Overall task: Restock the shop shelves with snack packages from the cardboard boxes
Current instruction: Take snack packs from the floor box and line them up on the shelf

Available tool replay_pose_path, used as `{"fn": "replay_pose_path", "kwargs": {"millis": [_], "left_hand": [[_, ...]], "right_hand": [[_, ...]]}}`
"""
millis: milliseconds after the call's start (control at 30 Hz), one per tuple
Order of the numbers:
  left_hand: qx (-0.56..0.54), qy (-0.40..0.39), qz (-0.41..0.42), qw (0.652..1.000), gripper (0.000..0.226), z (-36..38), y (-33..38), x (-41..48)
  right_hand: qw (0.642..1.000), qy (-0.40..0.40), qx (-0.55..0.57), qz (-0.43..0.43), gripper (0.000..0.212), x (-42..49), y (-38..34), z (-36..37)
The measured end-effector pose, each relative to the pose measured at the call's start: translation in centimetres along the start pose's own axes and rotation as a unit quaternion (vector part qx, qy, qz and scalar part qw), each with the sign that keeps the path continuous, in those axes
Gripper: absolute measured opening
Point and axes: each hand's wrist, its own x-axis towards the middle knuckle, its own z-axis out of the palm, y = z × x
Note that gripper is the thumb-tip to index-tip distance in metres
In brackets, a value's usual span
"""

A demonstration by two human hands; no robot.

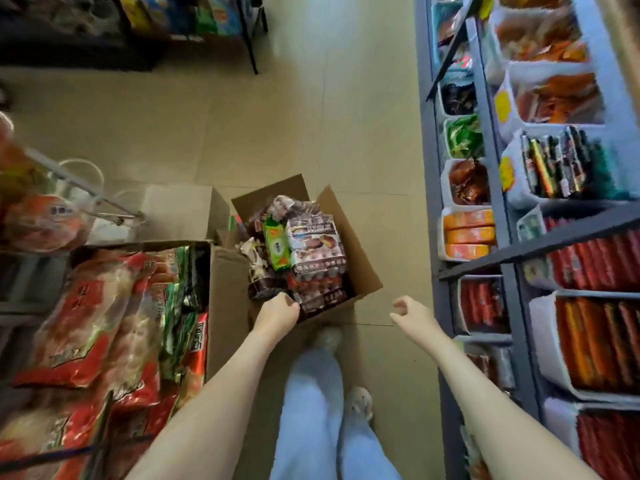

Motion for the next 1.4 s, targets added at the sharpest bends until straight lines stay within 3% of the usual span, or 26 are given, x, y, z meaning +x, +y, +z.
{"fn": "replay_pose_path", "kwargs": {"millis": [267, 433, 500, 600, 733, 833, 933, 1067, 1133, 1267, 1400], "left_hand": [[-0.048, 0.002, -0.086, 0.995, 0.030, 1.7, -0.2, 17.0], [-0.121, 0.045, -0.139, 0.982, 0.064, 3.2, -0.1, 25.8], [-0.146, 0.060, -0.172, 0.972, 0.081, 4.2, 0.0, 27.8], [-0.194, 0.070, -0.219, 0.954, 0.094, 6.1, 0.7, 28.9], [-0.190, 0.071, -0.231, 0.952, 0.100, 7.8, 1.5, 29.4], [-0.157, 0.052, -0.212, 0.963, 0.100, 7.9, 1.2, 29.2], [-0.151, -0.031, -0.179, 0.972, 0.107, 7.8, 0.4, 28.0], [-0.253, -0.044, -0.161, 0.953, 0.112, 8.6, -0.7, 24.6], [-0.323, -0.063, -0.154, 0.932, 0.106, 8.2, 0.2, 22.2], [-0.319, -0.114, -0.074, 0.938, 0.074, 6.4, 4.0, 16.1], [-0.249, -0.126, 0.047, 0.959, 0.082, 5.3, 7.8, 7.2]], "right_hand": [[0.999, -0.031, 0.007, -0.001, 0.040, 17.3, -5.2, 5.8], [0.986, -0.027, 0.163, 0.026, 0.065, 27.4, -7.4, 9.6], [0.982, -0.022, 0.181, 0.044, 0.075, 30.9, -7.9, 10.9], [0.991, -0.002, 0.111, 0.078, 0.091, 33.8, -8.3, 12.3], [0.986, -0.046, 0.117, 0.111, 0.085, 35.3, -7.3, 11.9], [0.974, -0.088, 0.156, 0.141, 0.098, 35.4, -5.9, 11.4], [0.958, -0.102, 0.231, 0.139, 0.091, 33.6, -5.1, 10.3], [0.925, -0.154, 0.321, 0.132, 0.084, 28.7, -4.6, 8.2], [0.921, -0.128, 0.344, 0.129, 0.082, 25.4, -4.2, 7.0], [0.906, -0.071, 0.395, 0.135, 0.067, 17.6, -3.0, 3.6], [0.894, 0.037, 0.433, 0.110, 0.073, 6.6, -0.9, 0.0]]}}
